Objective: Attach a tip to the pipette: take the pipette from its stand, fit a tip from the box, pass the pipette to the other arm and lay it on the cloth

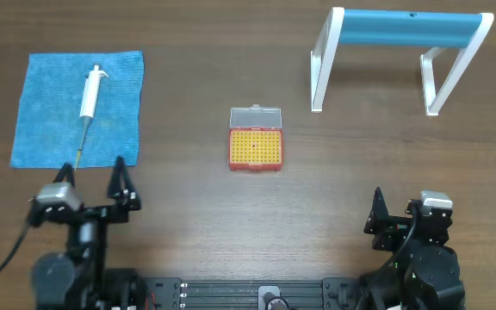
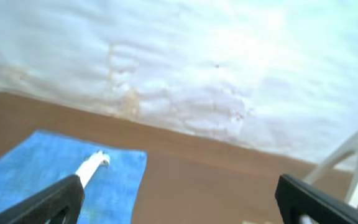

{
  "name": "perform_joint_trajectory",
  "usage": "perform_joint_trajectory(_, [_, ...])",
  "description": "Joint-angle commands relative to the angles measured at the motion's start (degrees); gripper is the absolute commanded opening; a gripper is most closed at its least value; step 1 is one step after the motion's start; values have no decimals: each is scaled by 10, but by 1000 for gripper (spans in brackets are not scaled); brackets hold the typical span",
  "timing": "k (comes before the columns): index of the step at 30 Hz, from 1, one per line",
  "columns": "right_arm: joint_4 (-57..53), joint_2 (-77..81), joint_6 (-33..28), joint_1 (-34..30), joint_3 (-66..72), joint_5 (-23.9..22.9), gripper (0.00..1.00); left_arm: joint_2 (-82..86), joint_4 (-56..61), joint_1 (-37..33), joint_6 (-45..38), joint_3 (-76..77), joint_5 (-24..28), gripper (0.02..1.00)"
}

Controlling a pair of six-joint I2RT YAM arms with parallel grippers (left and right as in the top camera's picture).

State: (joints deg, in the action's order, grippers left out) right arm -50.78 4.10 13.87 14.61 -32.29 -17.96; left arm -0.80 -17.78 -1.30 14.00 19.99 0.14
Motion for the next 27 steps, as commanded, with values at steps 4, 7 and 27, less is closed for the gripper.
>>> perform_joint_trajectory(4, [2,-4,7,-2,4,-9,814,6,146,5,-76,-160,51,996])
perform_joint_trajectory(7, [2,-4,7,-2,4,-9,814,6,178,-13,-58,-198,51,996])
perform_joint_trajectory(27, [2,-4,7,-2,4,-9,814,5,136,-13,-59,-197,49,996])
